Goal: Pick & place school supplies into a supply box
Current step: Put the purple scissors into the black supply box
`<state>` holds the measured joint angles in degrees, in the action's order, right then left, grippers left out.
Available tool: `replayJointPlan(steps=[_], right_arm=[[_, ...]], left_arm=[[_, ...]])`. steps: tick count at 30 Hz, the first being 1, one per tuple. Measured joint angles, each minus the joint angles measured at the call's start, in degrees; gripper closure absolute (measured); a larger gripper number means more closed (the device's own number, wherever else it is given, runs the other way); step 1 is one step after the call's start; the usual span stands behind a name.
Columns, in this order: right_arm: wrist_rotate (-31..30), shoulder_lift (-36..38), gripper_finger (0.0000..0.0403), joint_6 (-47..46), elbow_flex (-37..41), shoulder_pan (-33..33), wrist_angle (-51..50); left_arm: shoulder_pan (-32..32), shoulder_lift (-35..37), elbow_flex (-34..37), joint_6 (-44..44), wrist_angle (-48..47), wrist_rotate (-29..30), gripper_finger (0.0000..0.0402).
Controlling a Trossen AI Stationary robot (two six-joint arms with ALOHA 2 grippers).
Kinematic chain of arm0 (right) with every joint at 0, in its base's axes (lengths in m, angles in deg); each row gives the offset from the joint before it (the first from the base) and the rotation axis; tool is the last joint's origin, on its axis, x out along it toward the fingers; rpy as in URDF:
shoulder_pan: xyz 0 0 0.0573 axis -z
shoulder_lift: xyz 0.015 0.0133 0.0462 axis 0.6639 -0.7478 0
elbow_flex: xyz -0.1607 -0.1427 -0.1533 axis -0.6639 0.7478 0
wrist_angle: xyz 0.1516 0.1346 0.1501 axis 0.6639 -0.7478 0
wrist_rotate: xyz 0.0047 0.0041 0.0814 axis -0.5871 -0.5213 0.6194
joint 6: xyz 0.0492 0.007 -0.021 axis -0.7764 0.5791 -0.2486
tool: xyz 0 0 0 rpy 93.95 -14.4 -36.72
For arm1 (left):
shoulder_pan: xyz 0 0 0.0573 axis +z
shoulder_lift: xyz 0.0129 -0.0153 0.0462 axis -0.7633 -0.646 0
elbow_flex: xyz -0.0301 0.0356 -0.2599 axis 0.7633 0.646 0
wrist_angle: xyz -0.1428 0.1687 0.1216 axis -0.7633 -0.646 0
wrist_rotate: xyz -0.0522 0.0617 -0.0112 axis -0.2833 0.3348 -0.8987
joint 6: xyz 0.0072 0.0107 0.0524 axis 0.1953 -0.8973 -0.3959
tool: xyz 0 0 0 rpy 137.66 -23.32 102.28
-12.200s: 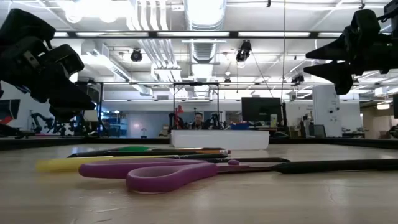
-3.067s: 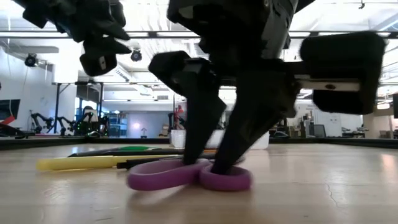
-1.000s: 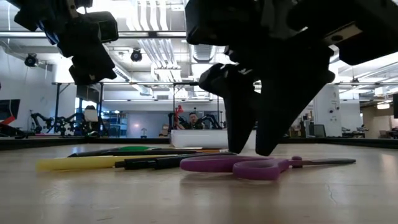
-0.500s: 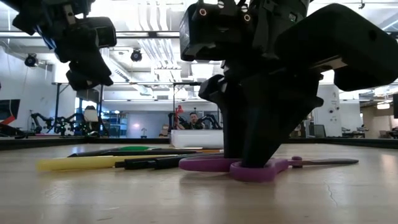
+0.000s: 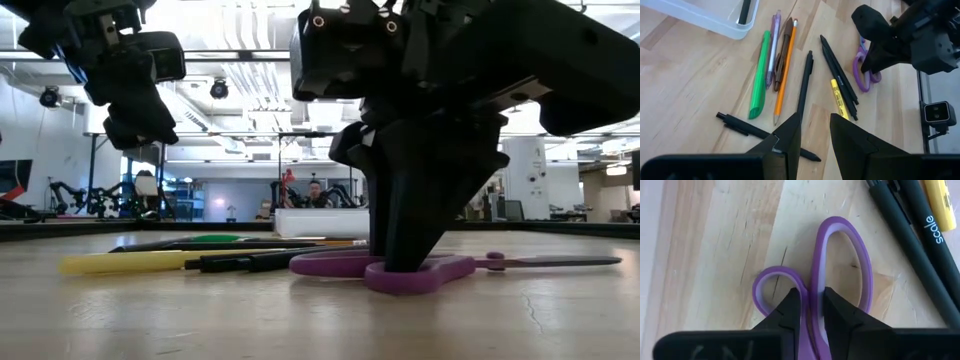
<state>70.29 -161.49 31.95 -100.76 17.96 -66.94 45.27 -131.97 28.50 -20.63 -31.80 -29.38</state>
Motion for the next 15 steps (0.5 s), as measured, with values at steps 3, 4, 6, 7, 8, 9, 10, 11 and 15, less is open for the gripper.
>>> replayJointPlan(steps=[3, 4, 6, 7, 8, 9, 10, 11, 15], right_arm=[[-0.18, 0.83, 0.0357, -1.35, 0.04, 0.00, -0.42], [-0.29, 1.20, 0.0357, -1.69, -0.11, 0.00, -1.11], [-0.45, 1.48, 0.0357, -2.13, -0.89, 0.02, -3.36], [-0.97, 1.80, 0.0357, -2.43, -1.33, 0.02, -4.79], [-1.66, 1.99, 0.0357, -2.80, -1.72, 0.02, -6.72], [-2.65, 2.39, 0.0357, -3.10, -2.13, 0.02, -8.90], [-4.02, 2.86, 0.0357, -3.36, -2.48, 0.12, -10.65], [-5.38, 3.50, 0.0357, -3.74, -2.85, 0.33, -11.58], [-11.34, 8.35, 0.0357, -7.58, -3.83, 2.39, -15.10]], left_arm=[[0.00, 0.00, 0.53, -0.02, -0.06, -0.02, 0.0313], [0.00, 0.00, 0.70, -0.02, -0.12, -0.01, 0.0313], [0.00, 0.00, 0.91, -0.02, -0.08, -0.02, 0.0313], [0.00, 0.00, 1.05, -0.02, -0.04, -0.01, 0.0313], [0.00, 0.00, 1.15, -0.02, -0.12, -0.02, 0.0313], [0.00, 0.00, 1.20, -0.02, -0.15, 0.00, 0.0313], [0.00, 0.00, 1.22, -0.02, -0.11, 0.00, 0.0313], [0.00, 0.00, 1.22, -0.04, -0.11, -0.02, 0.0313], [0.00, 0.01, 1.25, -1.37, -0.04, 0.00, 0.0313]])
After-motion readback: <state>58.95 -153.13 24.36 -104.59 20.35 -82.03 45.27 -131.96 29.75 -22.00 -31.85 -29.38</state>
